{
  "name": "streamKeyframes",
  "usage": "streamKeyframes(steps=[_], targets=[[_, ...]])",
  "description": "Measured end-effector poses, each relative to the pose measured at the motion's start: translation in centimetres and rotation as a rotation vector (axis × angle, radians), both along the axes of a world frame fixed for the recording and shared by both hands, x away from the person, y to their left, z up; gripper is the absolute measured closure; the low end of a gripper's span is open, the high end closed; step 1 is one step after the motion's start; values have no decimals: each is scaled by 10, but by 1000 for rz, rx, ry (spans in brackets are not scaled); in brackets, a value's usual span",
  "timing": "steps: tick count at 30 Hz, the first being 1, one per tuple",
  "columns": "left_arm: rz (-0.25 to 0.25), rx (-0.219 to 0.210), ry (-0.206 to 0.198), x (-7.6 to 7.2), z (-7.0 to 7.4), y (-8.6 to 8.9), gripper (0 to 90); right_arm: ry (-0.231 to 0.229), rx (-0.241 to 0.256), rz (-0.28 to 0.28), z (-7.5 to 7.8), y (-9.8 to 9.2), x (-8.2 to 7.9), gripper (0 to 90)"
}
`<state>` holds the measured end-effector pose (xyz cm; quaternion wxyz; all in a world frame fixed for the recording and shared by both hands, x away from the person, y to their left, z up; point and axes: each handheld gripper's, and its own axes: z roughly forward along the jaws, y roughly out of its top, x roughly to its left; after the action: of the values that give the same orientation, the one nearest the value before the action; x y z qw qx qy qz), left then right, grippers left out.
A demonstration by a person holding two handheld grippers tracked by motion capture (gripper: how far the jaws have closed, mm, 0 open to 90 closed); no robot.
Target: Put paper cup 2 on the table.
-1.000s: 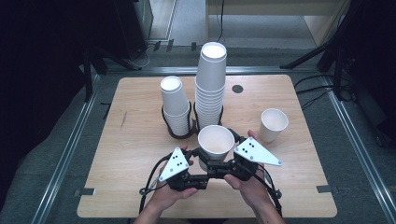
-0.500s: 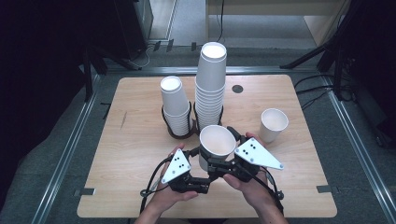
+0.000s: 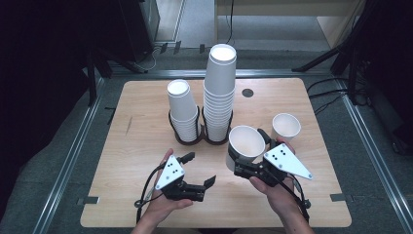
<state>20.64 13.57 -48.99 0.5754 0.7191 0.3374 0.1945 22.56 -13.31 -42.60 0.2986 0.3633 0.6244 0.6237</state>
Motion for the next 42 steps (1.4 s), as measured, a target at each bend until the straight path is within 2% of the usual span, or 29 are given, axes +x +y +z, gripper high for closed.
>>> streamKeyframes(steps=[5, 8, 11, 13, 17, 23, 26, 29, 34, 37, 42], targets=[[89, -31, 33, -2, -11, 27, 30, 15, -17, -14, -20, -8, 2, 80], [136, -41, 31, -4, -14, 41, 30, 19, -47, -27, -30, -8, 5, 79], [169, -37, 36, -6, -17, 52, 30, 16, -55, -45, -37, -10, 9, 79], [187, -31, 44, -7, -20, 58, 30, -2, -70, -65, -43, -11, 12, 79], [221, -16, 57, -9, -27, 69, 30, 7, -93, -78, -52, -13, 18, 79], [283, -6, 76, -12, -35, 89, 30, -32, -143, -96, -69, -10, 25, 78], [321, 20, 92, -14, -38, 99, 31, -40, -153, -109, -78, -10, 30, 79], [342, 25, 102, -17, -40, 109, 31, -61, -195, -129, -87, -10, 36, 80], [393, 7, 108, -18, -41, 125, 31, -51, -213, -162, -94, -13, 43, 80], [436, 45, 112, -16, -45, 133, 31, -27, -206, -163, -96, -15, 46, 80], [462, 33, 125, -15, -48, 142, 31, -46, -194, -167, -102, -14, 48, 78]])
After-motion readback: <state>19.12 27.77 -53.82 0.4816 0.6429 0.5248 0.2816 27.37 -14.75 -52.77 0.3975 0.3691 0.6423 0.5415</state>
